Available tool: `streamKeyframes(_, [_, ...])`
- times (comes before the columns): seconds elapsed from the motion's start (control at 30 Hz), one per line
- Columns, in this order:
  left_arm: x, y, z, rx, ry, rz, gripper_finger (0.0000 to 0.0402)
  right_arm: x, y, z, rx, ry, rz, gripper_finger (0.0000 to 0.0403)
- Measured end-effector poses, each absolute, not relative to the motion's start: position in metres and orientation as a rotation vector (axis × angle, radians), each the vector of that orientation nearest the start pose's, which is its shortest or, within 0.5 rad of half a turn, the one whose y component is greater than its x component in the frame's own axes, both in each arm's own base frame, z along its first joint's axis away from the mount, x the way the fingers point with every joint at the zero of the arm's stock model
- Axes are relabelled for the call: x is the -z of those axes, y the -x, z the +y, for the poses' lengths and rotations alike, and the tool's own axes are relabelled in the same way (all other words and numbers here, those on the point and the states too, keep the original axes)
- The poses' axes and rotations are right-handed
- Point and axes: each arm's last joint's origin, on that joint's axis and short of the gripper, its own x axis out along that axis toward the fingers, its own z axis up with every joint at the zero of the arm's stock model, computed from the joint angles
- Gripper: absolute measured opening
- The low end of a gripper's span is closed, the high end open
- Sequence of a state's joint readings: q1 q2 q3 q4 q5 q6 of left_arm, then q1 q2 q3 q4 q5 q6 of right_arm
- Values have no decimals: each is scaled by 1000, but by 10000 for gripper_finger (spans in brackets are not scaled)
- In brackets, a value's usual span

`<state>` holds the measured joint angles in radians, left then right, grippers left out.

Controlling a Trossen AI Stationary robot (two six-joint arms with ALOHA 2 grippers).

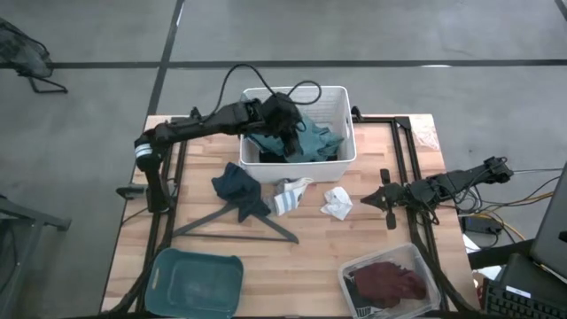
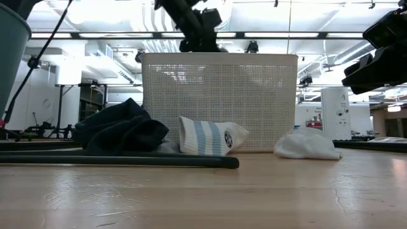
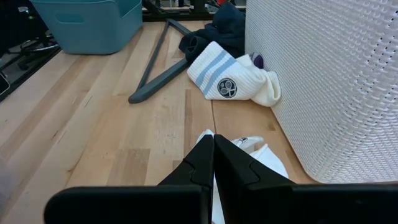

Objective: Pick & Place Cloths
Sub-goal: Put the blue polo into the white laundry bin

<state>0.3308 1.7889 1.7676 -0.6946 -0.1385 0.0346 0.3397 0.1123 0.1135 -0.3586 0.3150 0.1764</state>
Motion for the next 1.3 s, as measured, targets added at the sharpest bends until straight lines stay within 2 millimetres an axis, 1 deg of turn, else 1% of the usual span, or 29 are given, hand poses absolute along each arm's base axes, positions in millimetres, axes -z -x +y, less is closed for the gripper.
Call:
streamKeyframes(0.07, [-346, -373, 134, -467, 33, 747, 191, -160, -90, 22, 6, -60, 339, 8])
streamKeyframes(0.17, [-345, -372, 136, -508, 2, 757, 232, -160, -90, 22, 6, -60, 339, 8])
streamKeyframes(0.3, [-348, -370, 134, -509, -1, 751, 261, -160, -90, 22, 5, -60, 339, 8])
streamKeyframes(0.4, [-357, -367, 132, -506, -4, 726, 265, -160, -90, 22, 5, -60, 339, 8])
streamKeyframes(0.53, [-377, -358, 128, -511, -3, 658, 264, -160, -90, 22, 5, -60, 339, 8])
streamKeyframes(0.63, [-389, -349, 124, -512, -2, 627, 265, -160, -90, 22, 5, -60, 339, 8])
streamKeyframes(0.77, [-410, -330, 118, -517, -1, 567, 265, -160, -90, 22, 5, -60, 340, 8])
streamKeyframes(0.9, [-433, -306, 109, -519, -6, 516, 264, -160, -90, 22, 6, -60, 339, 8])
streamKeyframes(1.1, [-446, -269, 97, -514, -3, 575, 265, -160, -90, 22, 5, -60, 339, 8])
streamKeyframes(1.2, [-451, -255, 91, -515, 9, 592, 265, -160, -90, 22, 5, -60, 339, 8])
streamKeyframes(1.3, [-452, -247, 86, -509, 17, 585, 266, -160, -90, 22, 5, -60, 340, 8])
